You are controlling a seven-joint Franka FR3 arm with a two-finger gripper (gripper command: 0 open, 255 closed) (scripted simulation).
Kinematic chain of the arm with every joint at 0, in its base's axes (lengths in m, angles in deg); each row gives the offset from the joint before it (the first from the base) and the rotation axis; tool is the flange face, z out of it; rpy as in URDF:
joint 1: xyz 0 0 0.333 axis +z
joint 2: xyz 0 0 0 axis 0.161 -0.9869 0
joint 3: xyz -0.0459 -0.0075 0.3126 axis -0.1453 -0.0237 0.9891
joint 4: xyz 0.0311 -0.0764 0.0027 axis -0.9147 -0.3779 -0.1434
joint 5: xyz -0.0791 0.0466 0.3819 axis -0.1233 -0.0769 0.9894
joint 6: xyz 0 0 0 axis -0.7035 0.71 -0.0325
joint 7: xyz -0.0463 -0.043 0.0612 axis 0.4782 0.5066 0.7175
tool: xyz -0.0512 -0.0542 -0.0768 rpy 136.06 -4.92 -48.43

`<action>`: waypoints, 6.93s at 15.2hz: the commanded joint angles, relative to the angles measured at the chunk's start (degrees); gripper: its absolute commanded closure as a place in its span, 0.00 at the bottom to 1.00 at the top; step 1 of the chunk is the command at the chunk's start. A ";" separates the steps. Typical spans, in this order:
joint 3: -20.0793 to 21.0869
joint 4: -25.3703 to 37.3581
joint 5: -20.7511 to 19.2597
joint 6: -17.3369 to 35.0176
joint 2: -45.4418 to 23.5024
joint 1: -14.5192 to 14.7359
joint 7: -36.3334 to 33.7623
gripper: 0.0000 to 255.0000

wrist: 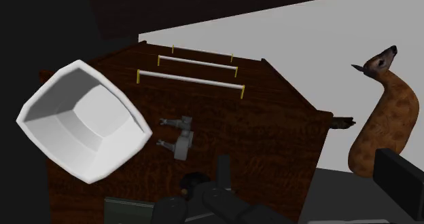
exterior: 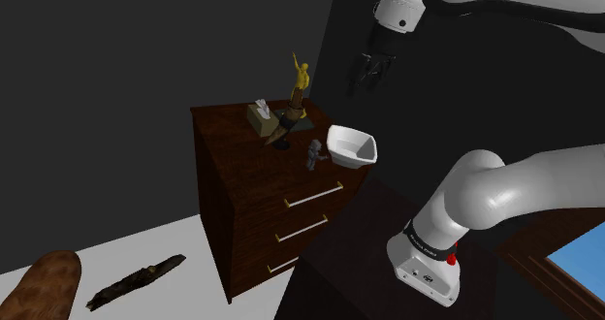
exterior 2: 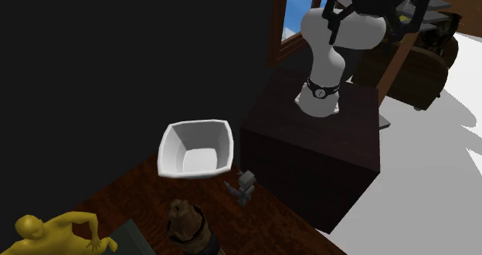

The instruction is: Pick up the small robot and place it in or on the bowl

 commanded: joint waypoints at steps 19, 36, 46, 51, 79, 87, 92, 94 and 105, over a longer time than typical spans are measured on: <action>-7.68 -6.45 -2.65 31.33 -27.71 -4.91 7.81 0.00; -10.63 2.24 2.60 49.85 -57.05 -7.82 15.82 0.00; -10.36 2.24 3.16 51.65 -58.87 -7.95 16.21 0.00; -10.36 2.23 3.16 51.65 -58.87 -7.95 16.21 1.00; -11.46 5.24 -0.81 34.68 -44.72 -7.34 13.09 1.00; -11.44 7.88 -1.56 28.54 -41.16 -7.34 12.45 1.00; -13.66 9.08 -2.04 25.84 -39.74 -9.37 16.36 1.00; -15.17 9.80 -2.25 24.84 -39.50 -10.69 19.05 1.00; -23.10 18.15 -2.11 18.90 -42.25 -17.62 33.93 1.00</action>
